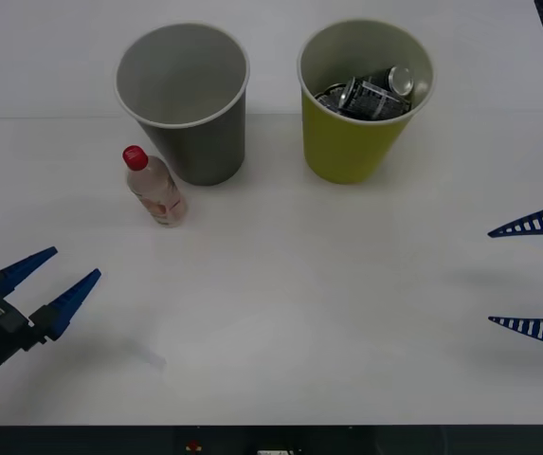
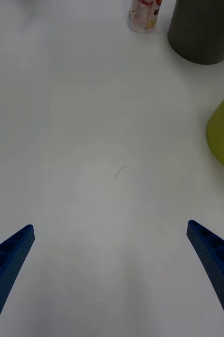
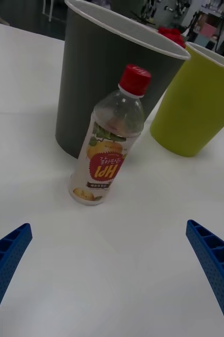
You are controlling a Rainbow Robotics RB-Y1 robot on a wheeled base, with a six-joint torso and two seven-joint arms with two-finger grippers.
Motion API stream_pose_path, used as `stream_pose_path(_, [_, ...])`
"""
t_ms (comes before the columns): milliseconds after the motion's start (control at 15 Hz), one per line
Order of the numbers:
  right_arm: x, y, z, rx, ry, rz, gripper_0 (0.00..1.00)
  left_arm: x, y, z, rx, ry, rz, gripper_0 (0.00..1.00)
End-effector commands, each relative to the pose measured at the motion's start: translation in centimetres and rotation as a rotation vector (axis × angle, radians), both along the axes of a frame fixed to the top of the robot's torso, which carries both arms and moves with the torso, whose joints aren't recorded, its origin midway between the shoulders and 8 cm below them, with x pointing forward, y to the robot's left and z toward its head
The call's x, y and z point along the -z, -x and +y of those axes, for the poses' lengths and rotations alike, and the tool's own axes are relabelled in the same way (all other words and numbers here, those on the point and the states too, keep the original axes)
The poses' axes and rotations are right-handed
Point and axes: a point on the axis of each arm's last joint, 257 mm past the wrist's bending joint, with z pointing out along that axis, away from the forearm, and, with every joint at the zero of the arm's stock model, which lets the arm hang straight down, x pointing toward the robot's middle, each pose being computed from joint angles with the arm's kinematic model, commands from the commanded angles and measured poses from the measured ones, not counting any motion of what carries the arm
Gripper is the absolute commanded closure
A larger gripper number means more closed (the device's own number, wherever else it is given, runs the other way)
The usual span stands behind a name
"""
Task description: Put the can into the green bin and the plastic bottle into the gray bin
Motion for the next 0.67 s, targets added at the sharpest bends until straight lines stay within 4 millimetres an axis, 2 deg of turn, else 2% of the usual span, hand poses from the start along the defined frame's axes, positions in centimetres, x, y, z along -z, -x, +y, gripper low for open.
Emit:
stream_pose_path(67, [0.0, 0.0, 0.0, 0.0, 0.0, 0.0, 0.0, 0.4, -1.3, -1.4, -0.008, -0.009, -0.023, 0.0])
stream_pose_path(400, [0.0, 0.0, 0.0, 0.0, 0.0, 0.0, 0.0, 2.1, -5.6, -3.8, -0.016, -0.025, -0.077, 0.0])
stream_pose_path(667, [0.0, 0.0, 0.0, 0.0, 0.0, 0.0, 0.0, 2.6, -8.5, -5.2, -0.015, -0.042, -0.106, 0.0])
